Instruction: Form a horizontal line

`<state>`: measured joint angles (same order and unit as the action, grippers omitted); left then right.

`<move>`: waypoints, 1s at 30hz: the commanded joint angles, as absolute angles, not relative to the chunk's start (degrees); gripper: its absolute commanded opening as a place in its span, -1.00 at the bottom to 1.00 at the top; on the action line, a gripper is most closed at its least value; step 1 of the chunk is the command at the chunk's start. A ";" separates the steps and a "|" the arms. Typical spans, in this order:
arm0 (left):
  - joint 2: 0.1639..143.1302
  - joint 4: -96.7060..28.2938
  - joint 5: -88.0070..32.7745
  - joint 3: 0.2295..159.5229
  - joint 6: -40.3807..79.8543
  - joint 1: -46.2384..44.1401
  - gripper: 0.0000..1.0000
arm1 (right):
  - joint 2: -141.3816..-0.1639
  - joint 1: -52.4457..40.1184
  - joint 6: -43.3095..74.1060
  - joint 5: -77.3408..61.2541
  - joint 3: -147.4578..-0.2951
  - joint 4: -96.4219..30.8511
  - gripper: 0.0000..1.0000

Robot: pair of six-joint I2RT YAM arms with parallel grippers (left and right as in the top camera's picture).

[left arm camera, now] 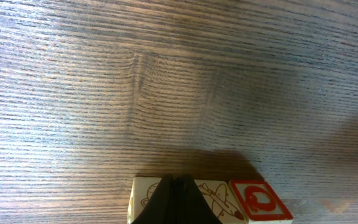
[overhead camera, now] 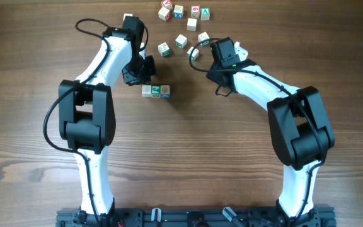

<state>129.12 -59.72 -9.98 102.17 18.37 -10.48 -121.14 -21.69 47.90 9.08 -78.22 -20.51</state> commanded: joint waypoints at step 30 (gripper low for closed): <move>130.10 -58.59 -11.42 102.32 21.34 -10.76 -0.92 | -123.33 -21.04 48.01 10.31 -75.66 -21.71 -0.91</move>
